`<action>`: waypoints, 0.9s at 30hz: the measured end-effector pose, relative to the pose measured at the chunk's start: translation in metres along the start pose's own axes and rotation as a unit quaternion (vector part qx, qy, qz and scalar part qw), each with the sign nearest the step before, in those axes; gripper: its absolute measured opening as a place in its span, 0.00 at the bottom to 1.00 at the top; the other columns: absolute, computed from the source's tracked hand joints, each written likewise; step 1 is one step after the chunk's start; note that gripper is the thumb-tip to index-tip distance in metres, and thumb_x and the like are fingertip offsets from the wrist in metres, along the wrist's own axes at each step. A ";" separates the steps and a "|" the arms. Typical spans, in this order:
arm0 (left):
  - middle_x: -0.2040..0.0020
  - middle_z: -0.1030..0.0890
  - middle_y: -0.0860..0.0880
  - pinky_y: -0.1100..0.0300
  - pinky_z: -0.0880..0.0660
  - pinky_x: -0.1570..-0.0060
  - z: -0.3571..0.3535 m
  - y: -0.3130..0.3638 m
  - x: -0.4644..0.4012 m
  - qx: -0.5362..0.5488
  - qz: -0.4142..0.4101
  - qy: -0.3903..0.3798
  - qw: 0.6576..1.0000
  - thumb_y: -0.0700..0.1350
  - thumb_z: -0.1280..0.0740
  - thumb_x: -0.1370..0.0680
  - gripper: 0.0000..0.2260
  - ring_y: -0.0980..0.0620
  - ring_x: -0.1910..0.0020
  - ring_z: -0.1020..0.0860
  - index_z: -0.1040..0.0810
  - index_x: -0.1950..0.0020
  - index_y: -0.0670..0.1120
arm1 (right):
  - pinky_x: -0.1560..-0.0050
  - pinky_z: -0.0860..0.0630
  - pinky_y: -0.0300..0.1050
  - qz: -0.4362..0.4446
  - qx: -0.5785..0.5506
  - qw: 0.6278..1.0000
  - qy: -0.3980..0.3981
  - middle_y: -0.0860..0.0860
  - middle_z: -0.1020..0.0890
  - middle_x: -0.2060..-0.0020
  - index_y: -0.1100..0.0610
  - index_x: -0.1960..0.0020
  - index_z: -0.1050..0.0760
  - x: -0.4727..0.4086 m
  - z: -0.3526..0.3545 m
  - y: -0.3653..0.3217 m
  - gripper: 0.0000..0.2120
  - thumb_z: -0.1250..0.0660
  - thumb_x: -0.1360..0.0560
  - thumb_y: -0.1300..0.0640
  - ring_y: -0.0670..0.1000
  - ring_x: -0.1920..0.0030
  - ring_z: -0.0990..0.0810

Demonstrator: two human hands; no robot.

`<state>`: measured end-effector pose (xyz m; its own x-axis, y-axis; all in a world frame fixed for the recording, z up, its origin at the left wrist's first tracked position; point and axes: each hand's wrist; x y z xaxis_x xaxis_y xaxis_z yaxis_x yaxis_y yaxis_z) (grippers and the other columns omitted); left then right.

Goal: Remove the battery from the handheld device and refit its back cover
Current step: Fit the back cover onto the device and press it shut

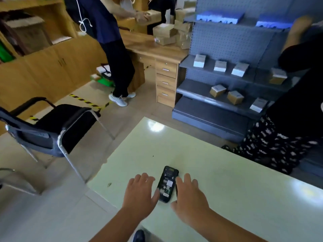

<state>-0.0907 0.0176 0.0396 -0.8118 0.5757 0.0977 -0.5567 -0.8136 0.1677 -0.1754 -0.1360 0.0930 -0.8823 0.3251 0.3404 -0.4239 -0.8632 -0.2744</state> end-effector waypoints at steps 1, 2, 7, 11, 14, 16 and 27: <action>0.45 0.18 0.52 0.53 0.24 0.44 -0.007 -0.003 -0.012 0.015 0.006 -0.019 1.000 0.60 0.45 0.23 0.23 0.49 0.46 0.20 0.20 0.38 0.50 | 0.49 0.24 0.48 -0.016 -0.004 1.000 -0.004 0.51 0.35 0.37 0.50 0.35 0.36 -0.005 0.000 -0.002 0.22 0.33 0.26 0.56 0.55 0.39 0.33; 0.40 0.20 0.51 0.53 0.27 0.40 -0.015 -0.005 -0.023 0.027 0.014 -0.052 0.998 0.61 0.46 0.21 0.24 0.48 0.41 0.22 0.23 0.34 0.50 | 0.49 0.24 0.48 -0.033 -0.006 0.999 -0.007 0.51 0.35 0.36 0.50 0.34 0.36 -0.010 -0.001 -0.003 0.22 0.33 0.26 0.56 0.55 0.39 0.33; 0.37 0.25 0.49 0.55 0.29 0.40 -0.065 -0.001 -0.068 0.024 0.047 -0.131 0.990 0.66 0.45 0.21 0.27 0.49 0.38 0.27 0.29 0.32 0.48 | 0.58 0.29 0.44 -0.115 -0.018 0.993 -0.033 0.51 0.34 0.39 0.52 0.36 0.35 -0.028 -0.010 -0.004 0.21 0.34 0.27 0.54 0.54 0.42 0.32; 0.38 0.29 0.47 0.55 0.28 0.41 -0.102 0.022 -0.085 0.045 0.089 -0.154 0.983 0.72 0.41 0.27 0.37 0.47 0.40 0.29 0.35 0.32 0.44 | 0.60 0.31 0.41 -0.171 -0.018 0.984 -0.043 0.50 0.34 0.38 0.52 0.34 0.36 -0.037 -0.020 0.000 0.23 0.33 0.27 0.52 0.53 0.41 0.33; 0.37 0.32 0.46 0.55 0.28 0.40 -0.119 0.033 -0.082 0.036 0.107 -0.141 0.983 0.72 0.40 0.27 0.40 0.47 0.40 0.30 0.40 0.31 0.42 | 0.58 0.27 0.42 -0.205 -0.018 0.977 -0.052 0.51 0.34 0.38 0.51 0.32 0.37 -0.036 -0.027 0.001 0.26 0.33 0.28 0.52 0.53 0.42 0.32; 0.37 0.30 0.44 0.54 0.26 0.43 -0.127 0.035 -0.081 0.059 0.124 -0.119 0.983 0.68 0.36 0.27 0.38 0.45 0.42 0.28 0.39 0.30 0.41 | 0.59 0.26 0.42 -0.221 -0.018 0.973 -0.057 0.51 0.34 0.38 0.51 0.33 0.37 -0.035 -0.028 0.002 0.26 0.33 0.28 0.53 0.53 0.44 0.32; 0.47 0.21 0.46 0.51 0.21 0.51 -0.114 0.014 -0.103 0.282 0.194 -0.206 0.917 0.54 0.21 0.35 0.29 0.44 0.50 0.21 0.30 0.43 0.44 | 0.59 0.25 0.44 -0.249 0.003 0.967 -0.049 0.52 0.36 0.36 0.52 0.31 0.38 -0.025 -0.021 0.002 0.26 0.34 0.26 0.52 0.54 0.41 0.33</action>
<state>-0.0346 -0.0624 -0.0801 -0.7294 0.3277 0.6005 0.0339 -0.8594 0.5102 -0.1582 -0.1375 0.0654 -0.5446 0.6641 0.5123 -0.7905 -0.6105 -0.0489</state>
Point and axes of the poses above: each hand's wrist, its own x-axis away from the middle knuckle, its own z-axis out of the back of the hand, y = z × x
